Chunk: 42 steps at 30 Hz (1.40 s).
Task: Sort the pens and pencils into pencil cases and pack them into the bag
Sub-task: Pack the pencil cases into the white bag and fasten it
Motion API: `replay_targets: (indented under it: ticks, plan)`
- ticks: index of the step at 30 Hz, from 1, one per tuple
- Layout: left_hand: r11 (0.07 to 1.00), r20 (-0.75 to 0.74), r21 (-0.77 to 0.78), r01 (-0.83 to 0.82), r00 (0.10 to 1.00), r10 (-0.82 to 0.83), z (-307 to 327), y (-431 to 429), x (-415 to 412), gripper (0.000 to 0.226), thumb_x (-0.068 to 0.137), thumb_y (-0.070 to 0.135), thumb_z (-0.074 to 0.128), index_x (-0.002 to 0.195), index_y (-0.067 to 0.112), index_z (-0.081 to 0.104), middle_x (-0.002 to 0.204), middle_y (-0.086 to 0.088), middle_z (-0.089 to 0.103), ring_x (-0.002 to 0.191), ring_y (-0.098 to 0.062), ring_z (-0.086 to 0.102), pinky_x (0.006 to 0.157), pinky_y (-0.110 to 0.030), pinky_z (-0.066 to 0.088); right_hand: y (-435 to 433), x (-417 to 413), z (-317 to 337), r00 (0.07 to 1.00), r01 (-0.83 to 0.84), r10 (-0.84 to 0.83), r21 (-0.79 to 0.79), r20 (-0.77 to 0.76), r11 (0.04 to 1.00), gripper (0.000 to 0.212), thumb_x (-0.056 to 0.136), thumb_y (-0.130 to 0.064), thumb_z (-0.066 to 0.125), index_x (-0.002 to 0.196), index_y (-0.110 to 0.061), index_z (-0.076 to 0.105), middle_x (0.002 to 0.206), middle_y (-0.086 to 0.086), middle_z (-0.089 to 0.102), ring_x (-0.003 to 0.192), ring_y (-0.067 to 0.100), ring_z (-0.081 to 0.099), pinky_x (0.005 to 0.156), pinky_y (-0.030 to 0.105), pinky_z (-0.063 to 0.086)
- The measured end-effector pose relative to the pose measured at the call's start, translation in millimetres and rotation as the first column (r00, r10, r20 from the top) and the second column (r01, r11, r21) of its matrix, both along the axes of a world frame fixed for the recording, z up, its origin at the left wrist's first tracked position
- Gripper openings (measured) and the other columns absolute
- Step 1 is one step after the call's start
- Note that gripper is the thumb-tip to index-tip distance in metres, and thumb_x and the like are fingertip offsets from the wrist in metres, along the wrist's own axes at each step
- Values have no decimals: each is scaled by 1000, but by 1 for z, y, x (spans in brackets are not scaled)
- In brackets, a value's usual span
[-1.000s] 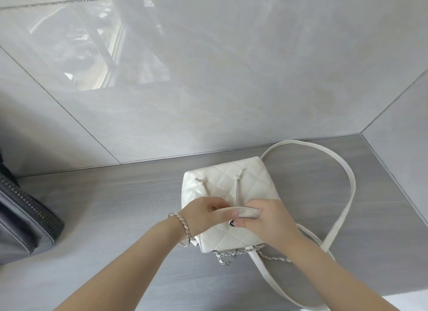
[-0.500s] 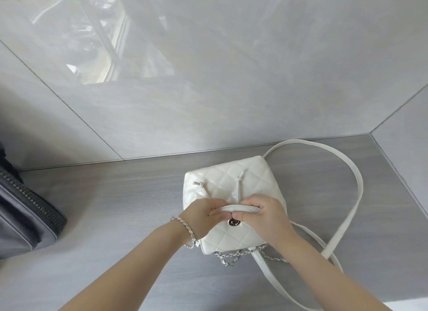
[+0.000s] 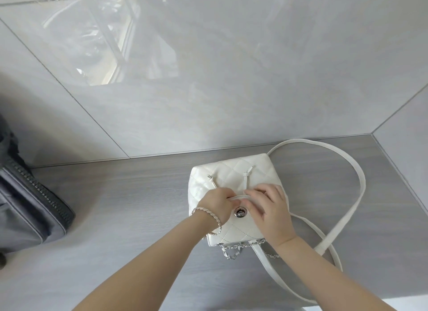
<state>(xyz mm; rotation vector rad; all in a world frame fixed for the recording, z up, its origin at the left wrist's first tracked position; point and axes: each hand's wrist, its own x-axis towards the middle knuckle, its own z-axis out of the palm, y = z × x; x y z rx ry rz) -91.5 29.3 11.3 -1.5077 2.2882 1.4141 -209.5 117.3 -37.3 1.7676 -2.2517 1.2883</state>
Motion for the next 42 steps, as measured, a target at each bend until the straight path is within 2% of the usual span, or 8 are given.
replay_targets:
  ticks: [4,11,19,24,29,31,35,42]
  plan:
    - [999,33,34,-7,999,6,4,-9,-2,22,87,19,57,65,17,53,60,4,43,69,-19,43,54,-22,31,12,12,6,994,-51,57,59,-97,997,18,83,-37,54,86,-27,69,94,-11,44,89,13,43,84,26,32]
    - [995,26,71,-63,998,62,6,-10,-6,19,86,18,60,98,5,67,78,-3,54,80,-20,47,56,-20,35,14,21,2,998,-57,59,61,-28,997,20,79,-29,59,85,-17,73,83,-6,54,77,11,46,71,27,42]
    - [993,35,106,-51,998,48,3,-9,-5,10,86,18,60,77,16,58,65,1,47,73,-20,44,59,-25,34,15,33,7,995,70,-74,63,63,996,21,77,-27,58,71,-13,74,64,1,58,67,11,47,61,24,41]
    - [991,29,113,-69,997,66,-2,-9,-2,29,84,17,61,58,16,47,57,2,39,59,-16,38,54,-25,28,8,45,34,968,125,-197,381,156,916,18,76,-21,67,60,-12,66,64,3,60,67,20,58,58,26,44]
    - [994,-10,93,-59,998,61,-2,-7,-1,12,83,17,61,74,10,59,72,-6,49,70,-20,42,64,-27,33,1,41,57,968,58,-197,630,153,774,48,84,-23,53,43,-16,28,42,0,28,56,23,30,44,24,21]
    - [994,-22,90,-60,998,62,-3,-6,0,11,84,19,61,75,11,60,72,-5,50,71,-20,44,67,-26,34,-1,41,55,917,23,-269,634,294,773,49,81,-21,56,42,-17,26,41,-2,25,48,18,26,42,24,19]
    - [995,-12,78,-59,998,60,-4,-6,0,12,85,21,60,76,13,61,62,1,48,66,-17,45,60,-25,34,-2,38,56,585,-53,-441,575,680,816,26,75,-16,69,53,-7,59,49,8,55,41,18,52,57,36,52]
    - [976,-266,-65,-210,946,186,-9,20,19,6,81,21,67,82,16,63,78,9,56,73,-6,53,68,-10,38,23,27,54,817,29,-320,520,480,854,9,80,-34,66,79,-25,64,76,-10,65,74,8,62,70,29,49]
